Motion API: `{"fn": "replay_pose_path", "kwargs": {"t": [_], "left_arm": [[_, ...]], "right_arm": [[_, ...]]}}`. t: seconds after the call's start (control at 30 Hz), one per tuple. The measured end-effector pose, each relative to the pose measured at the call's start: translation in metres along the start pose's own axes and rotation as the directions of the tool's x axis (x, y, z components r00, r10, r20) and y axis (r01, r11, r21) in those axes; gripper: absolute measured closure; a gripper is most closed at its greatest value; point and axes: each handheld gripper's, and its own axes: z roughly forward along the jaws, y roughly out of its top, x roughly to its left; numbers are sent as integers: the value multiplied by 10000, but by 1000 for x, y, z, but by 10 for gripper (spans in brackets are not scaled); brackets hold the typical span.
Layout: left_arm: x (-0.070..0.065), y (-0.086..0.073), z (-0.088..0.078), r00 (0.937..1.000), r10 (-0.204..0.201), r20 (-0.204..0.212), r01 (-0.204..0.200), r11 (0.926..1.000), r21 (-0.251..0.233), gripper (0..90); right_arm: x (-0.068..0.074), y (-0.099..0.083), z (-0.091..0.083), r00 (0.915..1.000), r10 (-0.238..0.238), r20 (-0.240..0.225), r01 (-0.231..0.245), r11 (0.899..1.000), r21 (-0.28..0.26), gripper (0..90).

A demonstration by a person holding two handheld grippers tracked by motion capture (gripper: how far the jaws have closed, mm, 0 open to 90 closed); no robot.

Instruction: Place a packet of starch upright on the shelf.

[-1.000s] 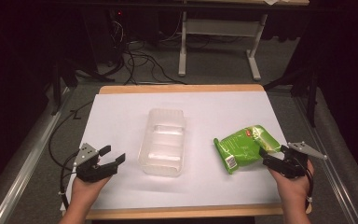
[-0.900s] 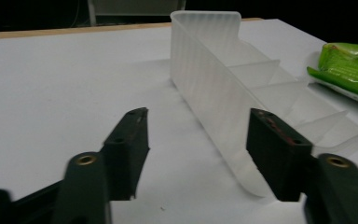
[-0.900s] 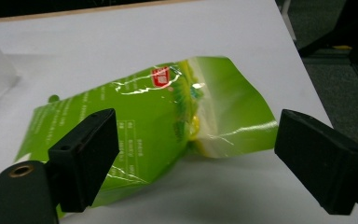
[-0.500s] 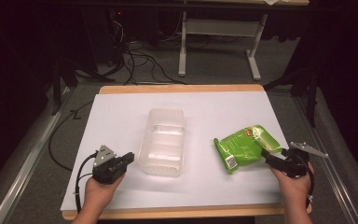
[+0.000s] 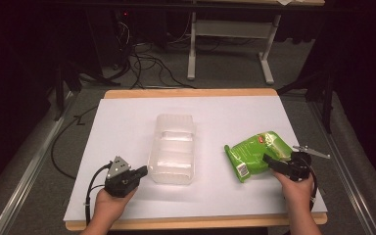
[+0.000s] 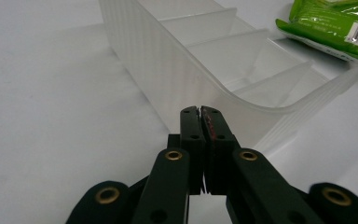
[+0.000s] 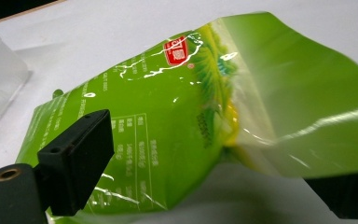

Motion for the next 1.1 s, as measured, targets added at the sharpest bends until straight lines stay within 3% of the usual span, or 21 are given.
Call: {"fn": "replay_pose_path", "kwargs": {"t": [0.13, 0.2, 0.33, 0.43, 0.5, 0.6, 0.7, 0.8, 0.87, 0.93, 0.97, 1.0, 1.1], "left_arm": [[2, 1, -2, 9999, -97, -48, 96, 9998, -168, 835], [6, 2, -4, 9996, -215, -163, 210, 9993, -303, 772], [18, 2, -12, 9951, -354, -921, 285, 9968, -753, 587], [28, 0, -20, 9887, -577, -1380, 432, 9935, -1054, 504], [34, -1, -24, 9863, -779, -1455, 610, 9913, -1171, 494], [41, -3, -28, 9833, -1019, -1508, 836, 9889, -1232, 488], [46, -4, -28, 9811, -1145, -1561, 959, 9879, -1218, 488], [45, -4, -27, 9790, -1195, -1649, 1006, 9878, -1189, 485], [44, -3, -27, 9798, -1135, -1644, 950, 9886, -1165, 482], [42, -3, -26, 9816, -1012, -1619, 830, 9898, -1156, 482], [42, -3, -26, 9816, -1012, -1619, 830, 9898, -1156, 482], [40, -3, -27, 9831, -889, -1598, 704, 9906, -1176, 483], [39, -3, -27, 9844, -812, -1559, 635, 9913, -1157, 482]], "right_arm": [[3, 1, 8, 9998, -124, -123, 125, 9998, 141, 150], [4, 2, 12, 9992, 71, -398, -63, 9997, 220, 179], [4, 4, 20, 9982, 43, -591, -26, 9996, 285, 252], [4, 12, 24, 9986, 4, -538, 8, 9998, 218, 353], [5, 17, 27, 9971, 60, -754, -53, 9999, 102, 463], [11, 16, 27, 9946, -456, -935, 453, 9990, -51, 597], [18, 15, 22, 9889, -1059, -1042, 1031, 9942, -322, 695], [23, 15, 13, 9771, -1631, -1367, 1527, 9848, -830, 815], [27, 15, 7, 9710, -1732, -1647, 1568, 9817, -1078, 847], [35, 16, 1, 9625, -2183, -1613, 1990, 9717, -1277, 874], [35, 16, 1, 9625, -2183, -1613, 1990, 9717, -1277, 874], [42, 17, -3, 9535, -2542, -1616, 2321, 9620, -1439, 887], [52, 18, -8, 9424, -2860, -1733, 2567, 9509, -1729, 895]]}}
